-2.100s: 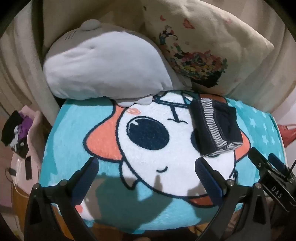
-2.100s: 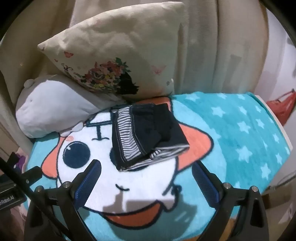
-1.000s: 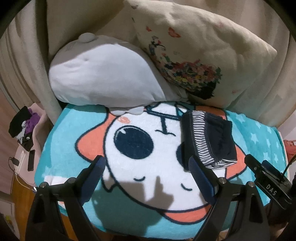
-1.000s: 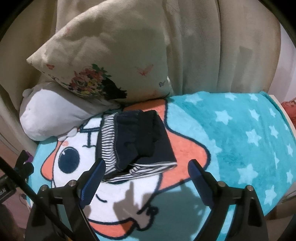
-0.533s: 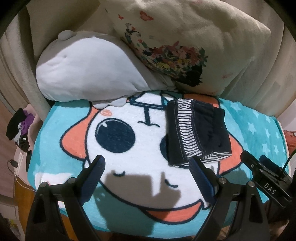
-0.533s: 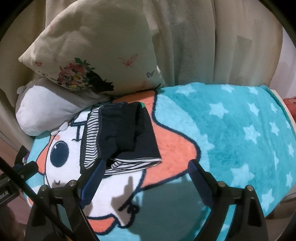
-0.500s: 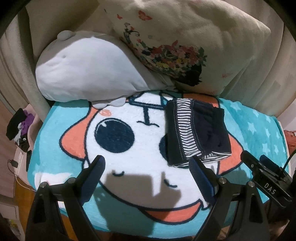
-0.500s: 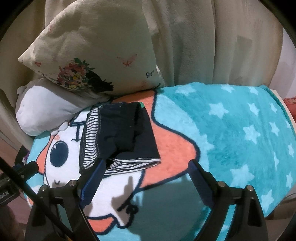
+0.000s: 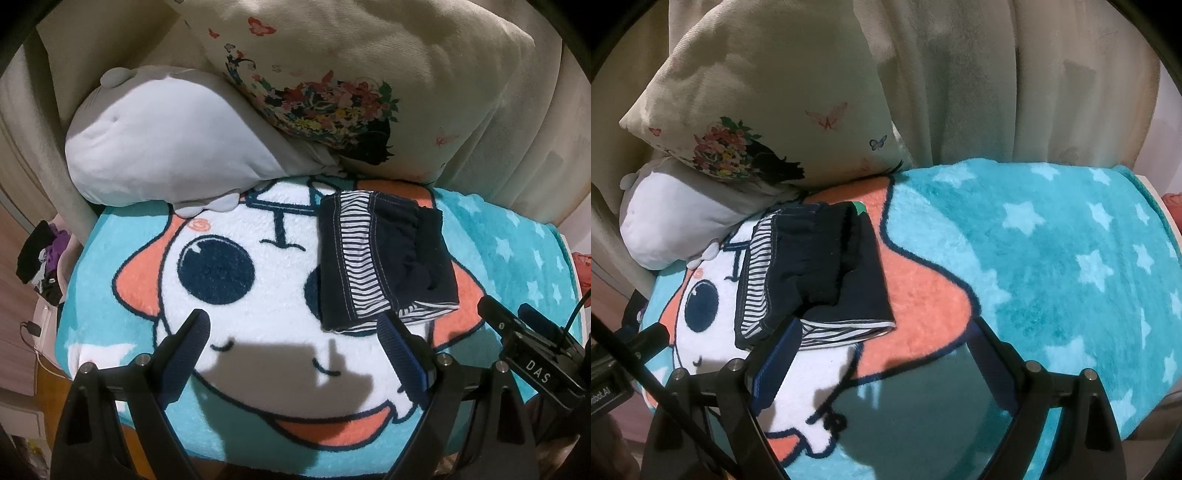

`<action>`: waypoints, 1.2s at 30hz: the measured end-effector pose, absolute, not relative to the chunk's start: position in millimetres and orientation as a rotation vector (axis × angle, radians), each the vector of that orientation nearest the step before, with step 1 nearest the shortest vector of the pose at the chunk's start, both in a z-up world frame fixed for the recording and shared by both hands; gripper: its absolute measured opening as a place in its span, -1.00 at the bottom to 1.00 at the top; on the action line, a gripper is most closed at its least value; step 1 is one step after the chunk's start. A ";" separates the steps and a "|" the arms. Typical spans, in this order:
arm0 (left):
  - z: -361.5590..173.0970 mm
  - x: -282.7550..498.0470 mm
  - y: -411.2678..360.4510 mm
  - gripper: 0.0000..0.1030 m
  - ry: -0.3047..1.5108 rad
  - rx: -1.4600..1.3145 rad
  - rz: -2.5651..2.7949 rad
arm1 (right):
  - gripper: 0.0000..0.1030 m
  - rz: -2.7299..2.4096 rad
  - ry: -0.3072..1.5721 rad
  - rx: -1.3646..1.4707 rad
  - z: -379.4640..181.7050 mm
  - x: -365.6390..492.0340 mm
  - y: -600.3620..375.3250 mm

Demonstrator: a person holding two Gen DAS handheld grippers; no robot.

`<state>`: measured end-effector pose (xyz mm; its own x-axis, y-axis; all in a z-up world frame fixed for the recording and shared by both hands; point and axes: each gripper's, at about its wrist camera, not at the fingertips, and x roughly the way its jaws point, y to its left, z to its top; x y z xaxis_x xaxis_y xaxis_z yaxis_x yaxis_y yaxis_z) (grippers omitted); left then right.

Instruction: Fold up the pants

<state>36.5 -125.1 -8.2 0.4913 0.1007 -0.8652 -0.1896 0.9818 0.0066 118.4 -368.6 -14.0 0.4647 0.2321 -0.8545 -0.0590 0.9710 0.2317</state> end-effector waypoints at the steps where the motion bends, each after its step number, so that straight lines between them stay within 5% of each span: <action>1: -8.5 37.1 -125.2 0.77 1.045 -0.092 0.177 | 0.82 0.182 1.076 0.179 -14.7 119.2 -368.4; 36: -33.3 52.5 -114.1 0.77 1.136 -0.117 0.193 | 0.82 0.227 1.122 0.124 -30.1 130.2 -347.1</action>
